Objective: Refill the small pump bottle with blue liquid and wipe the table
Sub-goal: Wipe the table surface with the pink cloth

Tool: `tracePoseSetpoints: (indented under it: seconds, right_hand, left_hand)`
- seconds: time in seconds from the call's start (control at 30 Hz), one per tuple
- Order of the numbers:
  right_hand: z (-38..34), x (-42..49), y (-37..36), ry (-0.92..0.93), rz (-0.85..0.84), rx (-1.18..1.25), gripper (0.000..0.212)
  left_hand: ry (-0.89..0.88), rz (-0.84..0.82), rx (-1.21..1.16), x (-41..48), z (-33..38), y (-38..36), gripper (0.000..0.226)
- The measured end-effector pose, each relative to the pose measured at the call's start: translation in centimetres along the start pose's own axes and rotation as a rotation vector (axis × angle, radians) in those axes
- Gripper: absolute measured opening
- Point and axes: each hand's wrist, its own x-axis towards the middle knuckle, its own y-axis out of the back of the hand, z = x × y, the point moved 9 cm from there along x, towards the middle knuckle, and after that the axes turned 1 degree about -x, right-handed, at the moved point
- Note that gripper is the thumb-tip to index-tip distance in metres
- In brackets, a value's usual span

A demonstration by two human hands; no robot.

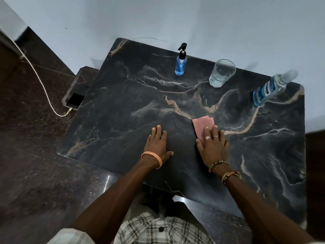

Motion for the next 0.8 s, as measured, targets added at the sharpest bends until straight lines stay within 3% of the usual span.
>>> tracePoseSetpoints:
  seconds: [0.1, 0.23, 0.37, 0.47, 0.6, 0.67, 0.73, 0.8]
  right_hand:
    - [-4.7, -2.1, -0.5, 0.152, -0.011, -0.038, 0.052]
    - [-12.6, -5.2, -2.6, 0.45, -0.09, -0.036, 0.069]
    - [-14.2, -1.7, -1.5, 0.714, -0.037, -0.188, 0.061]
    - [-9.8, 1.7, -0.3, 0.572, -0.018, -0.231, 0.055]
    - [2.5, 4.0, 0.9, -0.012, -0.002, -0.07, 0.061]
    - [4.3, 1.8, 0.9, -0.158, 0.0, -0.002, 0.065]
    - [0.6, -1.6, -0.2, -0.036, 0.048, 0.004, 0.061]
    - [-6.2, -5.0, -1.8, 0.287, 0.041, 0.065, 0.053]
  left_hand:
    - [0.019, -0.002, -0.023, 0.0, -0.3, 0.0, 0.096]
    - [0.003, 0.036, -0.14, -0.1, -0.4, 0.7, 0.091]
    - [-0.032, 0.015, -0.168, -0.2, -1.1, 1.4, 0.112]
    - [-0.065, -0.022, -0.065, -0.4, -1.2, 0.7, 0.109]
    - [-0.046, -0.006, -0.072, -0.1, -1.2, 0.5, 0.101]
    - [-0.03, -0.008, -0.086, 0.0, -1.3, 0.4, 0.102]
    - [-0.017, 0.008, -0.115, 0.0, -1.3, 0.5, 0.102]
    - [-0.029, 0.012, -0.111, -0.1, -1.2, 0.5, 0.101]
